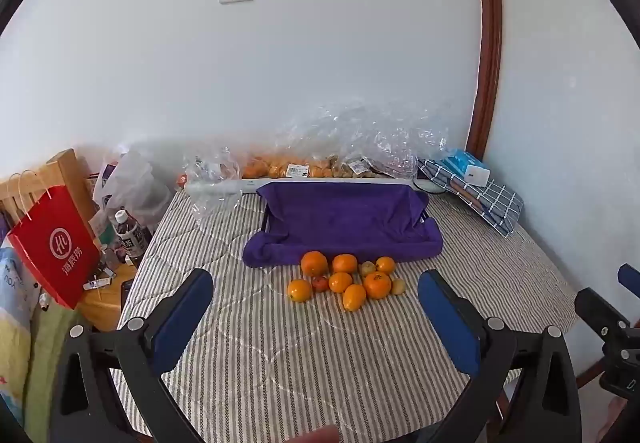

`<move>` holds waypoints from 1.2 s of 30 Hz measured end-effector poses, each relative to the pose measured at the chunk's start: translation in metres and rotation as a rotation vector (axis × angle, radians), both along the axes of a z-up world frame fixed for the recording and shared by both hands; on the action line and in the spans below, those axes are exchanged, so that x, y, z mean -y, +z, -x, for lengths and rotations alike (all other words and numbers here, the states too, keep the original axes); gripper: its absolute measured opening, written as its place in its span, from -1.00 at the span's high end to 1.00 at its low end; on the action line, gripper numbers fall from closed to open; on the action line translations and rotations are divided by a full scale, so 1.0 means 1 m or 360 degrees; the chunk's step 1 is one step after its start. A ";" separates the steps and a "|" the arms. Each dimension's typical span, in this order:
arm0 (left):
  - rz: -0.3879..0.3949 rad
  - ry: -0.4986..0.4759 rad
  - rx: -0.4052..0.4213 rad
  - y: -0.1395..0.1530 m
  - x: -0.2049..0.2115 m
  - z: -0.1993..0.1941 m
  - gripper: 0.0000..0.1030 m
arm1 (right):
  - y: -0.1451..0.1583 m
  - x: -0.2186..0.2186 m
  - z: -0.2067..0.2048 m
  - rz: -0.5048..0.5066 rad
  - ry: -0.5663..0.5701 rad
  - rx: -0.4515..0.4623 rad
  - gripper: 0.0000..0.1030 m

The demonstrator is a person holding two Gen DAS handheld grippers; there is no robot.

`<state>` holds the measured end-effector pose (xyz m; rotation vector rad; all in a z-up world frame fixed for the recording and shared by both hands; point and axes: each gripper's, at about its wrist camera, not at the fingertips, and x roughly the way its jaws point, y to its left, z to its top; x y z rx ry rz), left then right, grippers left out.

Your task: Organize fruits

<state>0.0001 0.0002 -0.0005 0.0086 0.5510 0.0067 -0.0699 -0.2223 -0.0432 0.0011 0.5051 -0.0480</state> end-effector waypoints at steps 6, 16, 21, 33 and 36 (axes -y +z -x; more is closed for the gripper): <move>0.0062 0.0029 -0.0004 0.002 -0.011 0.004 -1.00 | 0.000 0.000 0.007 -0.0065 -0.0018 0.0047 -1.00; 0.0031 0.0036 0.0015 0.007 -0.002 0.010 -1.00 | 0.003 0.002 0.010 -0.0069 -0.0022 -0.0010 -1.00; 0.0054 0.0035 0.0011 0.007 -0.004 0.009 -1.00 | 0.004 0.004 0.010 -0.0081 -0.0026 -0.0007 -1.00; 0.0044 0.0047 0.0002 0.006 -0.003 0.010 -1.00 | 0.001 0.004 0.008 -0.0096 -0.0030 -0.0017 -1.00; 0.0047 0.0049 -0.0004 0.006 -0.005 0.010 -1.00 | -0.001 0.002 0.009 -0.0094 -0.0034 -0.0016 -1.00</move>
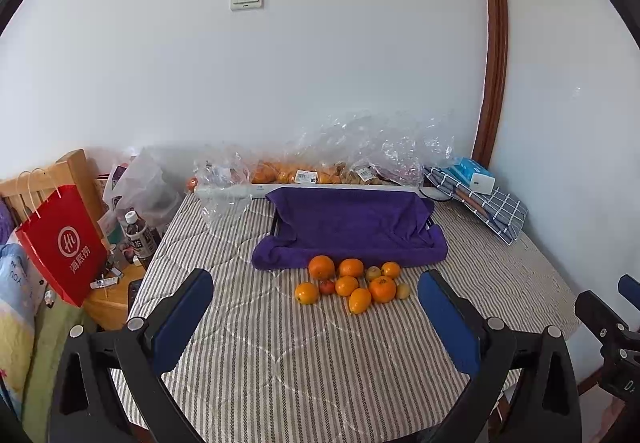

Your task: Organize fruits

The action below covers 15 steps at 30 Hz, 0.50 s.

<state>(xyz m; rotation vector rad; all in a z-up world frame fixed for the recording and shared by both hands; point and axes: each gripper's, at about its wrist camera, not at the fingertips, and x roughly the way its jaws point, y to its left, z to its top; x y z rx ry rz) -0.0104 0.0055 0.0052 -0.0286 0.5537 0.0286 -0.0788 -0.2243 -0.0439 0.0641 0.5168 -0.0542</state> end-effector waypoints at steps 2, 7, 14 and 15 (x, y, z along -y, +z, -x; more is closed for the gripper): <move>-0.0001 0.0002 -0.0001 0.000 -0.001 -0.001 -1.00 | -0.001 -0.001 0.000 0.0004 0.0006 0.0002 -1.00; 0.0005 0.0005 -0.0005 -0.001 -0.002 -0.002 -1.00 | -0.001 -0.002 -0.002 -0.0002 0.0013 0.0005 -1.00; 0.0002 0.0010 -0.0009 -0.002 -0.003 -0.003 -1.00 | -0.001 -0.003 -0.002 -0.0004 0.0009 0.0007 -1.00; -0.0001 0.0011 -0.0010 -0.002 -0.002 -0.004 -1.00 | -0.001 -0.004 -0.002 -0.0007 0.0006 0.0008 -1.00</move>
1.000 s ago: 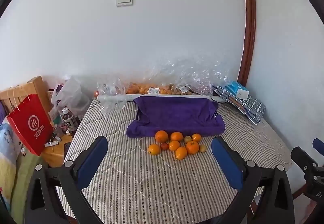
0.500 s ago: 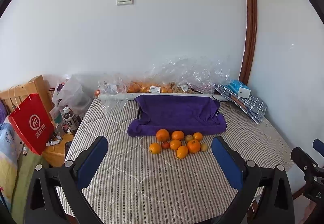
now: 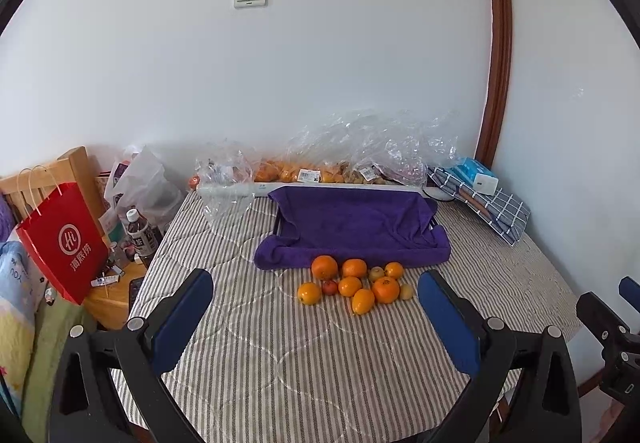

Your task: Organize fruits

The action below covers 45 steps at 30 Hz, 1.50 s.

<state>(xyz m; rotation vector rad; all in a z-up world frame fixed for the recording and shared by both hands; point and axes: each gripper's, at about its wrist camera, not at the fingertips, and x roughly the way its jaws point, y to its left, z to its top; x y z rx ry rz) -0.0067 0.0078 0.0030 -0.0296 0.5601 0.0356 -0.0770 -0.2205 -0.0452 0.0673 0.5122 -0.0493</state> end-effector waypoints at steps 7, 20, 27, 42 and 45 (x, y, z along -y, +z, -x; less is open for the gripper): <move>0.0019 -0.0003 -0.0005 -0.001 -0.002 -0.003 -1.00 | -0.002 -0.001 -0.001 -0.0007 0.0009 0.0001 -1.00; 0.0014 0.0010 -0.0012 -0.002 -0.003 -0.005 -1.00 | -0.004 -0.004 0.000 -0.0022 0.0019 0.0005 -1.00; 0.0002 0.0006 -0.0026 -0.005 0.001 -0.008 -1.00 | -0.004 -0.003 0.001 -0.0024 0.0018 0.0002 -1.00; -0.0015 0.0018 -0.0026 -0.009 0.003 -0.009 -1.00 | -0.009 -0.002 -0.003 -0.0049 0.0029 -0.0020 -1.00; -0.0012 0.0022 -0.0019 -0.010 0.003 -0.008 -1.00 | -0.009 -0.003 -0.004 -0.0052 0.0031 -0.0013 -1.00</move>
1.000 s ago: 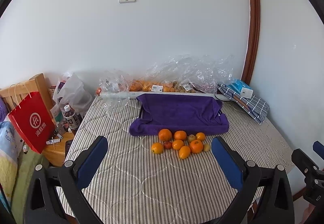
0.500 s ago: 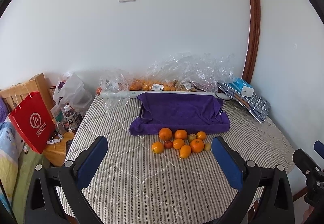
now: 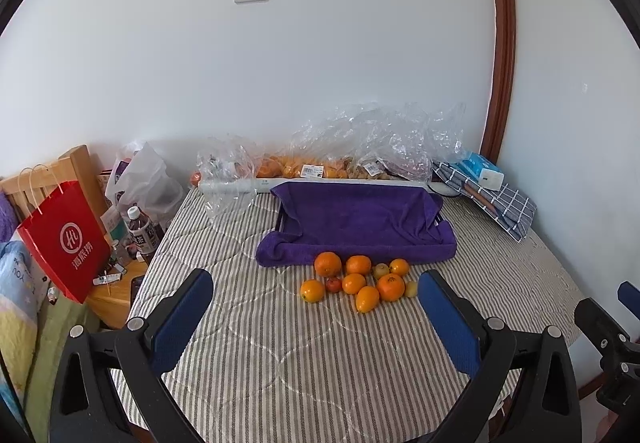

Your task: Organize fruits

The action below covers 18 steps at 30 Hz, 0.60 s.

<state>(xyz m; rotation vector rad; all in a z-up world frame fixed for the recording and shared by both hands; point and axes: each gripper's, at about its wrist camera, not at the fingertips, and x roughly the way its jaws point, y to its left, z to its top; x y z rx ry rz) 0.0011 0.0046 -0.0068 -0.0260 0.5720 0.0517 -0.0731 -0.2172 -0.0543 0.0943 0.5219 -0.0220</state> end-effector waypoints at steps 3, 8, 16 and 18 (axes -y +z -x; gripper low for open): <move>0.0010 -0.0006 -0.0007 -0.001 0.000 0.000 -1.00 | -0.001 0.000 -0.001 0.0001 -0.0008 -0.0008 -1.00; 0.0001 -0.0003 -0.0009 -0.002 -0.001 0.001 -1.00 | -0.001 -0.001 -0.003 0.0000 0.0003 -0.0012 -1.00; -0.0004 0.0023 -0.0008 -0.006 -0.010 -0.006 -1.00 | -0.007 -0.007 -0.020 0.0042 0.0031 -0.0067 -1.00; -0.0017 0.0042 -0.0009 -0.010 -0.012 -0.010 -1.00 | -0.010 -0.009 -0.024 0.0059 0.0039 -0.0066 -1.00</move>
